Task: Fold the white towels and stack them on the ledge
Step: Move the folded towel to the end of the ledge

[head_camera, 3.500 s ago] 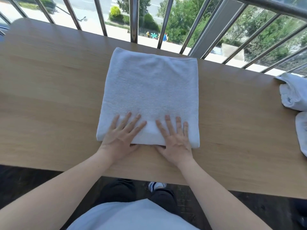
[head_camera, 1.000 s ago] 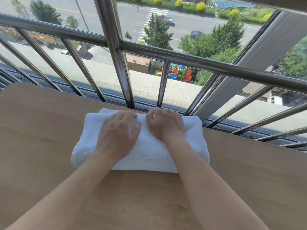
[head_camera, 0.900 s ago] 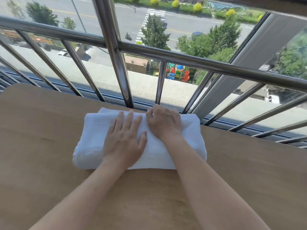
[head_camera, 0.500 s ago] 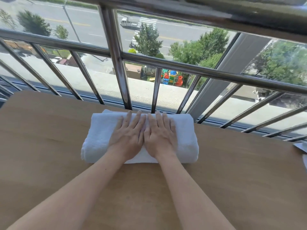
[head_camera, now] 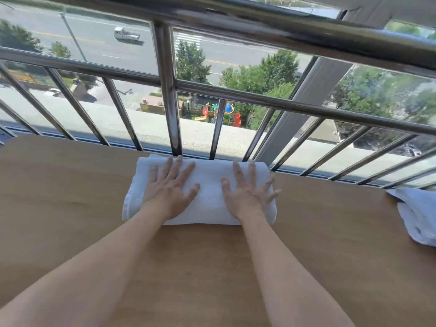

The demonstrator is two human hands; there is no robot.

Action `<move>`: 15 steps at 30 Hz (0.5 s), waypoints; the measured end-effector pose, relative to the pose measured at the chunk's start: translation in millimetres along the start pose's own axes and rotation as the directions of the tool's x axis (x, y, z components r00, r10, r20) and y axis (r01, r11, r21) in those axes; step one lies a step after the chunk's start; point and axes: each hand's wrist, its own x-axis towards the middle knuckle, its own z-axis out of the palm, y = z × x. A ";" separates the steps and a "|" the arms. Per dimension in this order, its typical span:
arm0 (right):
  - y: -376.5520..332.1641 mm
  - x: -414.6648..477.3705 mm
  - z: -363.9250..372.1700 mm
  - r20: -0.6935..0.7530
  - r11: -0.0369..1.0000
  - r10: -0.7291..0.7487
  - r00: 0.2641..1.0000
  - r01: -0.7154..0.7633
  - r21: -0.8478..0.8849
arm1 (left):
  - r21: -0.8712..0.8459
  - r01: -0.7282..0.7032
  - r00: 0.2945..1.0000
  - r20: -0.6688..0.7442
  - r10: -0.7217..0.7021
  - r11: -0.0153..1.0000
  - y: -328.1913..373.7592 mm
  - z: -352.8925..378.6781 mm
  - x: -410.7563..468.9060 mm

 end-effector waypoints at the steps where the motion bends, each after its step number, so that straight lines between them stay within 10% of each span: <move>1: 3.7 -1.2 -1.7 0.015 0.999 0.018 1.000 -0.019 0.037 | -0.007 0.006 1.000 0.000 -0.006 1.000 -2.0 -0.4 0.9; 8: 22.3 -15.2 -8.1 0.042 0.979 0.103 0.994 -0.109 0.173 | -0.259 0.390 0.919 0.043 -0.393 0.884 -25.0 -3.8 -12.3; 15: 25.2 -1.4 -2.3 -0.003 0.982 0.094 0.996 -0.092 0.166 | -0.356 0.391 0.914 0.039 -0.404 0.849 -32.6 -5.5 -4.5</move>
